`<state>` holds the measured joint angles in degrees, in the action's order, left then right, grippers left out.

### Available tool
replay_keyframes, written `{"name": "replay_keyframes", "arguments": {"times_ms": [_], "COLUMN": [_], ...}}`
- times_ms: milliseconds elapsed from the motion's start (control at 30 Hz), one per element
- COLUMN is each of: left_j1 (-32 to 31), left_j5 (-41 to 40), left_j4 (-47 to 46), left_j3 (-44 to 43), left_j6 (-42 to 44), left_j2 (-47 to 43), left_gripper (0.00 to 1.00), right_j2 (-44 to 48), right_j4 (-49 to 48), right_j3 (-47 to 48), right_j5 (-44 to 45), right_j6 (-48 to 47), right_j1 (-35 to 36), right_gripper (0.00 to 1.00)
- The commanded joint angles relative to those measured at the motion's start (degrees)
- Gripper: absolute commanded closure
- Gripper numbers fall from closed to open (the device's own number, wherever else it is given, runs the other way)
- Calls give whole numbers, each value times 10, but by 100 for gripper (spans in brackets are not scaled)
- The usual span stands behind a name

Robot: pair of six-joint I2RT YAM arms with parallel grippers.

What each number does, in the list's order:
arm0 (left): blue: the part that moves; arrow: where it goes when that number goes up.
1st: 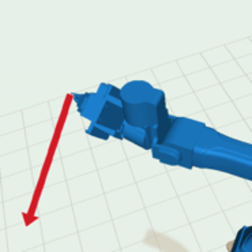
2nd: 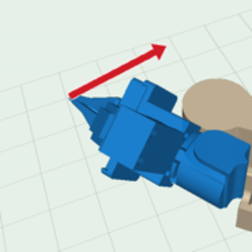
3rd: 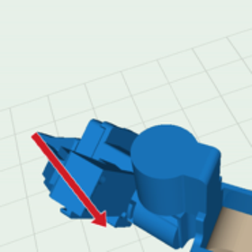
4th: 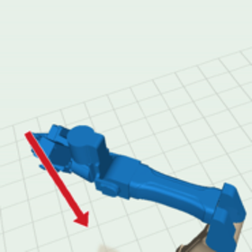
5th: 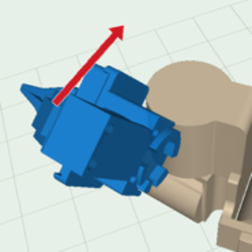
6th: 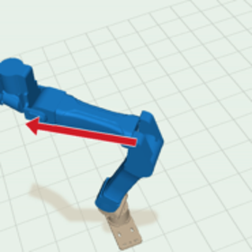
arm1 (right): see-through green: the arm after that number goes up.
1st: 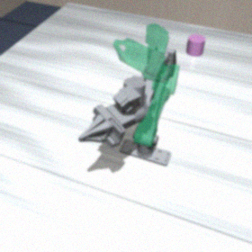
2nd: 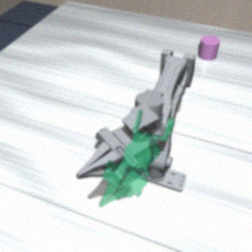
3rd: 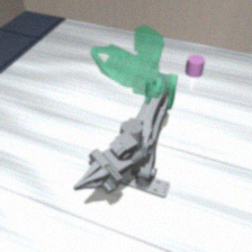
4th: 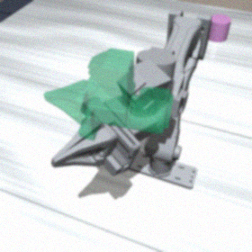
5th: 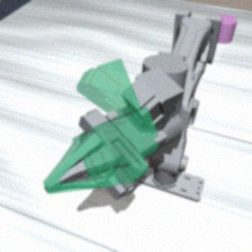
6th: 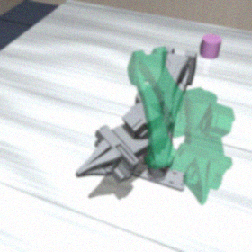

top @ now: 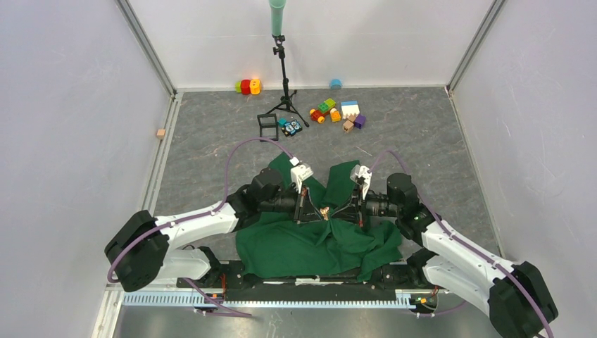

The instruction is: Pin the brooch onto the clothing

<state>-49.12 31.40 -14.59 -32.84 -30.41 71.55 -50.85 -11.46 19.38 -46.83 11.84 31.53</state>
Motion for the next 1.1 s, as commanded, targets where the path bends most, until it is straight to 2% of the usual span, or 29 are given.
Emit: {"name": "replay_keyframes", "arguments": {"times_ms": [0, 167, 233, 333, 433, 600, 800, 1067], "left_j1": [15, 15, 15, 16, 16, 15, 15, 17], "left_j5": [-15, 9, 12, 10, 6, -11, -41, -28], "left_j4": [-57, -102, -117, -125, -127, -132, -174, -227], "left_j3": [-4, 6, 11, 18, 25, 41, 72, 98], "left_j6": [-33, -61, -71, -74, -75, -74, -89, -110], "left_j2": [-14, 1, 5, 7, 5, -9, -32, -46], "left_gripper": [98, 98, 98, 98, 98, 98, 98, 98], "right_j2": [-10, -20, -27, -32, -28, -21, -27, 31], "right_j4": [40, 12, 4, 2, 0, 2, 1, -16], "right_j3": [11, 8, 10, 13, 13, 16, 14, 3], "right_j5": [-12, -1, 9, 24, 38, 50, 46, 27], "right_j6": [-26, -10, -6, -5, -2, 7, 10, -5], "right_j1": [12, 32, 44, 53, 53, 53, 53, 40], "right_gripper": [92, 86, 80, 78, 70, 68, 57, 34]}}
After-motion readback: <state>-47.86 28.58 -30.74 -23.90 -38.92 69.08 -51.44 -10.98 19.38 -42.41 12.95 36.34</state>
